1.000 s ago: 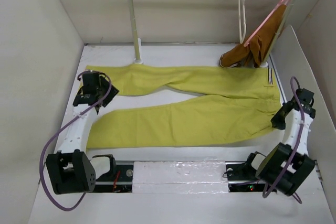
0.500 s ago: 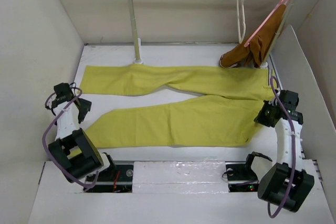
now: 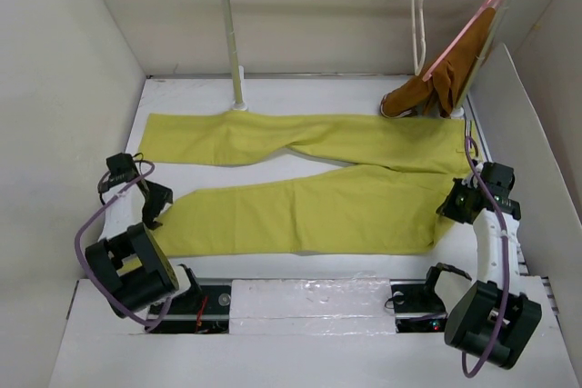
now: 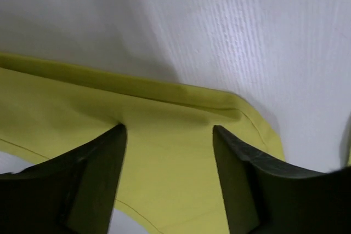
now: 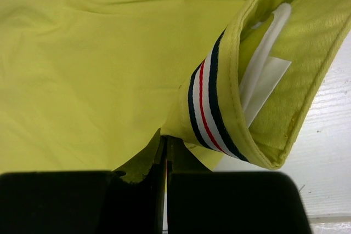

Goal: Place the trousers on the hanger
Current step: Fold the trousers at the center of the board.

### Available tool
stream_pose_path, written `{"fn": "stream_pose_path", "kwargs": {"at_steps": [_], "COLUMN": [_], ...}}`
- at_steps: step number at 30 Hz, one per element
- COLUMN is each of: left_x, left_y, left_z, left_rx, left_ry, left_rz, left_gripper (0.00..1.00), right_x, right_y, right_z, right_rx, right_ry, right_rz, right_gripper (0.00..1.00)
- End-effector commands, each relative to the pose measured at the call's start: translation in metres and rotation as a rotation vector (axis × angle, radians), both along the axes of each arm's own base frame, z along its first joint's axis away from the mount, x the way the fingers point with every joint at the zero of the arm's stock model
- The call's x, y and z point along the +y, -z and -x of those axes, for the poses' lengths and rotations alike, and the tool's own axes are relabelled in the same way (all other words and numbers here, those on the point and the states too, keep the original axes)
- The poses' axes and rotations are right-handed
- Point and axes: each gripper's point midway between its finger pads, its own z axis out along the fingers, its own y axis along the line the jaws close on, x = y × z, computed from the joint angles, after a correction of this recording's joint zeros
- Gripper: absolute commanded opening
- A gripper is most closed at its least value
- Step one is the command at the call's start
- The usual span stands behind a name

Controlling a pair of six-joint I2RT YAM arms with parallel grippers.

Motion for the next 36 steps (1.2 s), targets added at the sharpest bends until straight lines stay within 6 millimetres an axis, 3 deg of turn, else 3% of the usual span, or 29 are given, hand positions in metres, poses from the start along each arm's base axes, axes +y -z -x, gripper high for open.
{"fn": "stream_pose_path", "kwargs": {"at_steps": [1,3,6,8,10,11,12,14,16,19,20,23,27,29,31,34,35,36], "left_x": [-0.007,-0.007,-0.012,-0.017,-0.020,-0.022,-0.022,-0.023,-0.018,-0.004,0.005,0.009,-0.015,-0.015,-0.017,-0.025,-0.033,-0.039], "left_y": [-0.003,0.014,0.033,0.043,0.045,0.048,0.049,0.045,0.031,-0.026,-0.062,-0.112,-0.141,-0.155,-0.158,-0.118,-0.081,-0.074], "left_z": [-0.009,-0.006,-0.001,0.003,-0.001,0.002,-0.001,-0.008,-0.020,-0.053,-0.072,-0.079,-0.074,-0.078,-0.074,-0.055,-0.036,-0.038], "left_rx": [-0.083,-0.023,0.038,0.060,0.032,0.040,0.026,0.001,-0.047,-0.207,-0.288,-0.266,-0.290,-0.321,-0.309,-0.252,-0.187,-0.229], "left_ry": [0.022,0.006,-0.007,-0.010,-0.002,-0.006,-0.002,0.007,0.013,0.022,0.034,0.057,0.113,0.116,0.117,0.104,0.114,0.120], "left_rz": [0.004,0.030,0.074,0.103,0.117,0.122,0.123,0.135,0.116,0.050,-0.002,-0.147,-0.238,-0.243,-0.262,-0.217,-0.177,-0.142], "left_gripper": [0.57,0.48,0.44,0.47,0.61,0.62,0.52,0.00,0.00,0.00,0.00,0.00,0.00,0.00,0.00,0.02,0.09,0.38], "right_x": [-0.004,-0.001,-0.001,0.001,0.003,0.003,0.004,0.004,0.005,0.005,0.005,0.004,0.003,0.003,0.001,0.000,0.000,-0.001], "right_y": [-0.012,-0.013,-0.016,-0.016,-0.016,-0.017,-0.015,-0.015,-0.013,-0.012,-0.011,-0.009,-0.007,-0.006,-0.005,-0.003,-0.002,-0.003], "right_z": [-0.013,-0.014,-0.015,-0.015,-0.015,-0.015,-0.015,-0.016,-0.014,-0.014,-0.013,-0.012,-0.011,-0.010,-0.009,-0.008,-0.007,-0.007], "right_rx": [-0.077,-0.085,-0.087,-0.087,-0.087,-0.091,-0.090,-0.092,-0.085,-0.089,-0.089,-0.085,-0.083,-0.080,-0.072,-0.064,-0.060,-0.061], "right_ry": [-0.013,-0.025,-0.030,-0.036,-0.041,-0.043,-0.044,-0.050,-0.051,-0.054,-0.053,-0.051,-0.049,-0.049,-0.051,-0.048,-0.046,-0.046], "right_rz": [0.010,-0.002,0.001,-0.007,-0.019,-0.020,-0.022,-0.022,-0.025,-0.025,-0.024,-0.013,-0.007,-0.007,0.005,0.011,0.012,0.013], "right_gripper": [0.00,0.00,0.00,0.00,0.00,0.00,0.00,0.00,0.00,0.00,0.00,0.00,0.00,0.00,0.00,0.00,0.00,0.00]}}
